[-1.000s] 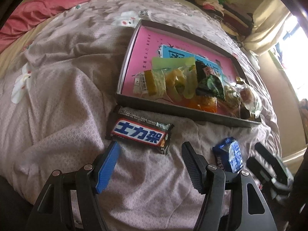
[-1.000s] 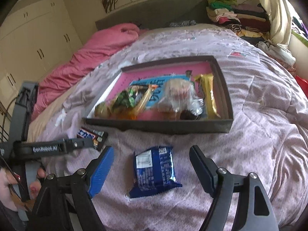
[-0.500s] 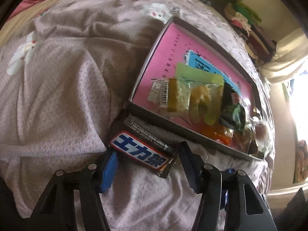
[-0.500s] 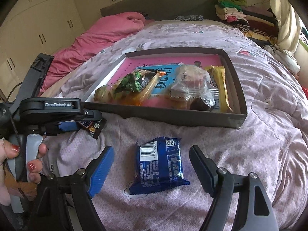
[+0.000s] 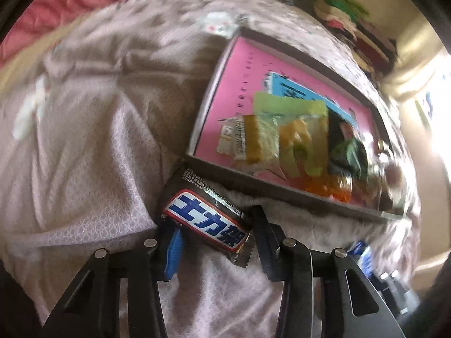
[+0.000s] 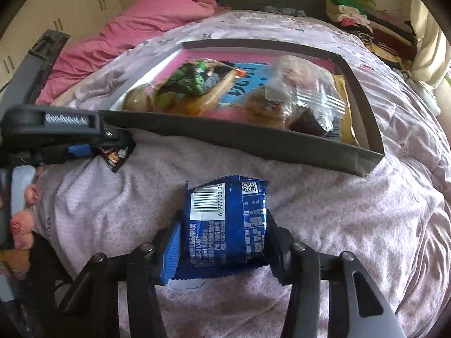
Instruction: Organize snacks
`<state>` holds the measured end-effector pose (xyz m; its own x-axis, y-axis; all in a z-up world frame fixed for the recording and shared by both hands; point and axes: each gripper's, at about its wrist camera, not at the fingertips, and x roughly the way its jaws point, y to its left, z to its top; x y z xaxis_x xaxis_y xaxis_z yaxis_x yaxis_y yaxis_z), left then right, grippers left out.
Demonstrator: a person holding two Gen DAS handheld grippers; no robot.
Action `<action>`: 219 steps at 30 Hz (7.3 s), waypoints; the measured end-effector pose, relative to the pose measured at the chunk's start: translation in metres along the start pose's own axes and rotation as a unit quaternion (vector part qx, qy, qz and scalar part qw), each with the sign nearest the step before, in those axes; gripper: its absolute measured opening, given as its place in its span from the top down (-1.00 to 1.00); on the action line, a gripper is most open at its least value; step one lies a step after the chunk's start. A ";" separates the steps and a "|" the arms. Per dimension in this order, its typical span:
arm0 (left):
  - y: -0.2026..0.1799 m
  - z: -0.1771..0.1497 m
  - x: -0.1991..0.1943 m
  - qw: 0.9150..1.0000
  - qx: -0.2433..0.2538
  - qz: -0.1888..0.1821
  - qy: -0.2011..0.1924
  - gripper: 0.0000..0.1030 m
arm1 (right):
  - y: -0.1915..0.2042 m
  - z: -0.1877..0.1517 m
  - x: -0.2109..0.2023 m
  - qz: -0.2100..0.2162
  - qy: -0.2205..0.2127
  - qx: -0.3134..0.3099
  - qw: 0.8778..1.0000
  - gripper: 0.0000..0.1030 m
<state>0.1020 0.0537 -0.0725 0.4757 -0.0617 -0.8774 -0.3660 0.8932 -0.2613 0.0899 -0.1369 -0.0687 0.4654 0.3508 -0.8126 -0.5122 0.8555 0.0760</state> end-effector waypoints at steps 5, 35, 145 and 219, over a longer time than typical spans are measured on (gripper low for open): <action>0.002 -0.005 -0.016 0.999 0.015 -0.036 -0.003 0.11 | 0.002 0.002 -0.033 0.040 -0.060 -0.003 0.997 0.00; -0.053 0.031 -0.049 0.991 0.111 -0.027 -0.067 0.11 | -0.084 0.029 -0.082 -0.007 -0.203 0.134 0.970 0.00; -0.046 -0.063 -0.105 0.984 0.158 -0.016 -0.079 -0.52 | -0.007 -0.019 -0.107 -0.076 -0.165 0.096 0.979 -0.84; -0.042 -0.060 -0.110 0.983 0.154 0.028 -0.093 -0.52 | -0.007 -0.022 -0.103 -0.075 -0.160 0.096 0.979 -0.88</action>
<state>0.0171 -0.0040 0.0103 0.6106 0.0477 -0.7905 -0.1488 0.9873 -0.0554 0.0300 -0.1877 0.0020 0.7434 0.2913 -0.6021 -0.2896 0.9516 0.1028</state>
